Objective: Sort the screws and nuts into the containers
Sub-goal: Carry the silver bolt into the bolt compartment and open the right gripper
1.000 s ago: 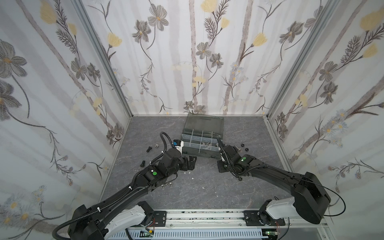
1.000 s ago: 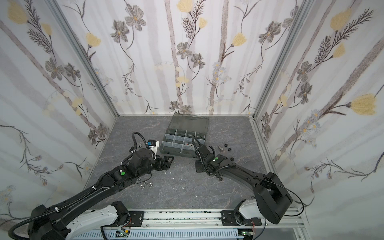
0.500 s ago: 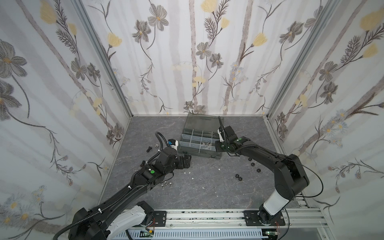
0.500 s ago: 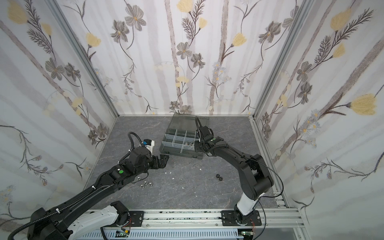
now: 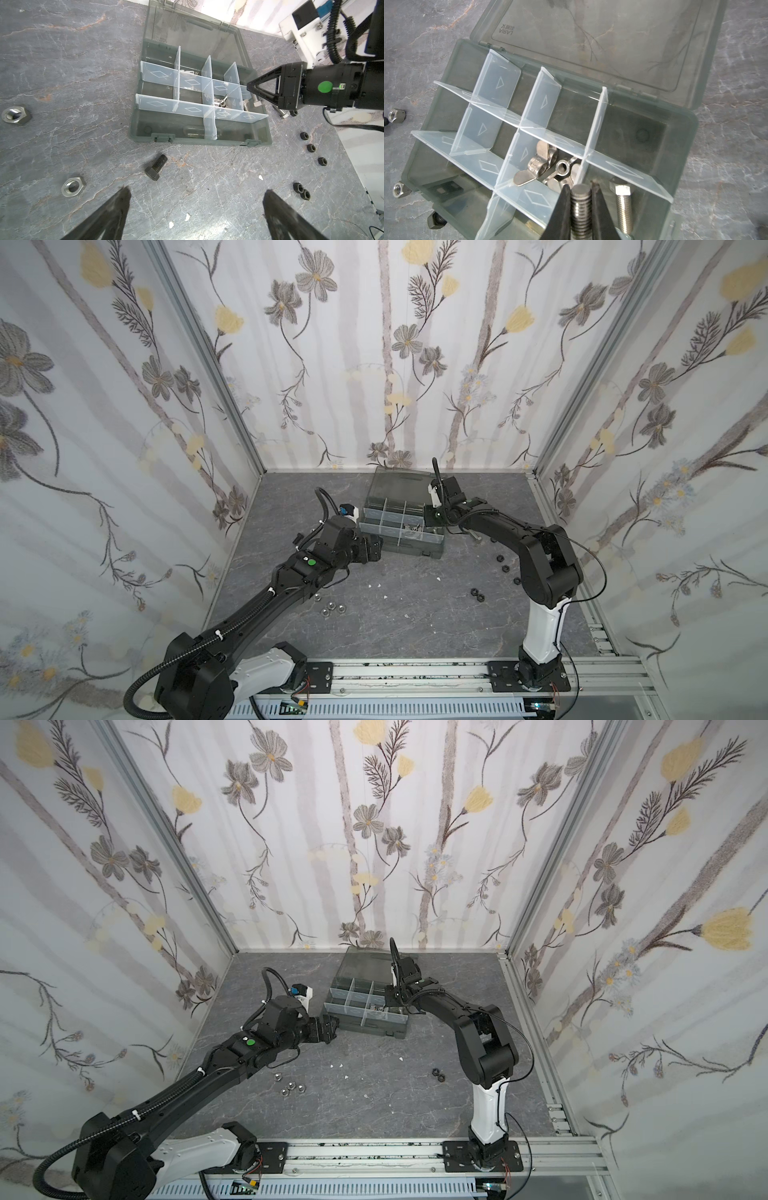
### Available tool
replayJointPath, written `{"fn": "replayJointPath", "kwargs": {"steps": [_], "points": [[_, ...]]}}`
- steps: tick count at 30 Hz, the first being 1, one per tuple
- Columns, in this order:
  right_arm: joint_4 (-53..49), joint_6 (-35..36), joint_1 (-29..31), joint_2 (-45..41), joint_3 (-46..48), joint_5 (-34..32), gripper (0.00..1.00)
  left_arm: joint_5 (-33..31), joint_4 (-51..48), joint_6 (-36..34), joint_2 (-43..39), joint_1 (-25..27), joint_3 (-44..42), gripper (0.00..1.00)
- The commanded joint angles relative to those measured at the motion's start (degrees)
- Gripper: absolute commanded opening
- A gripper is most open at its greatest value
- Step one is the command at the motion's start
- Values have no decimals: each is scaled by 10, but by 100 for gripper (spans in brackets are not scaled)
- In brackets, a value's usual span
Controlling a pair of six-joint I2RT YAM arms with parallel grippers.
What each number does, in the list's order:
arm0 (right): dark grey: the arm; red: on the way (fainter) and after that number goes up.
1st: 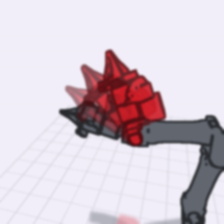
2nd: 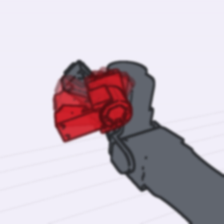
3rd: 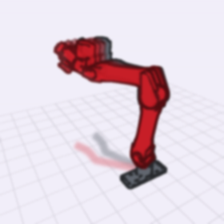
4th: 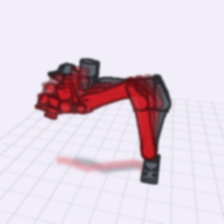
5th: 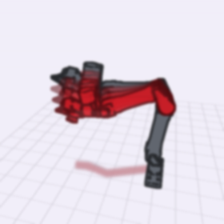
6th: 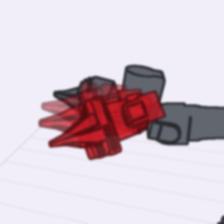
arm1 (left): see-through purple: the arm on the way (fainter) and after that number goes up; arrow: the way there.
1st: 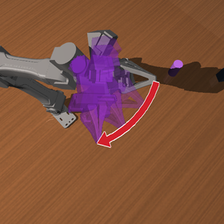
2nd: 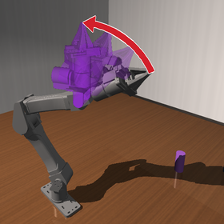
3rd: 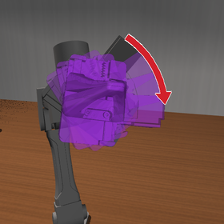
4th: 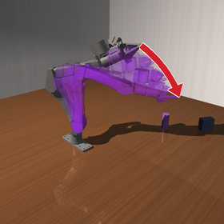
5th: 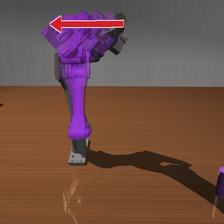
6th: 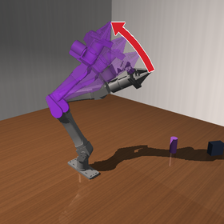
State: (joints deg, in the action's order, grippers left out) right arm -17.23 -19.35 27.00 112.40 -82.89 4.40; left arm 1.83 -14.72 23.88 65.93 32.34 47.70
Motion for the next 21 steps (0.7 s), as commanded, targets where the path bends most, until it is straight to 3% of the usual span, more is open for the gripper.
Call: {"fn": "replayJointPath", "kwargs": {"steps": [1,8,14,21], "points": [[13,5,-4,15,-15,14,4,13,7,-14,3,-8,5,100],[8,9,-7,15,-10,15,5,18,13,-11,-2,-14,-8,100],[11,8,-9,4,8,13,33,22,14,-9,-5,-15,-10,100],[7,6,-11,-22,17,4,38,25,8,-10,-17,-15,-4,100]]}}
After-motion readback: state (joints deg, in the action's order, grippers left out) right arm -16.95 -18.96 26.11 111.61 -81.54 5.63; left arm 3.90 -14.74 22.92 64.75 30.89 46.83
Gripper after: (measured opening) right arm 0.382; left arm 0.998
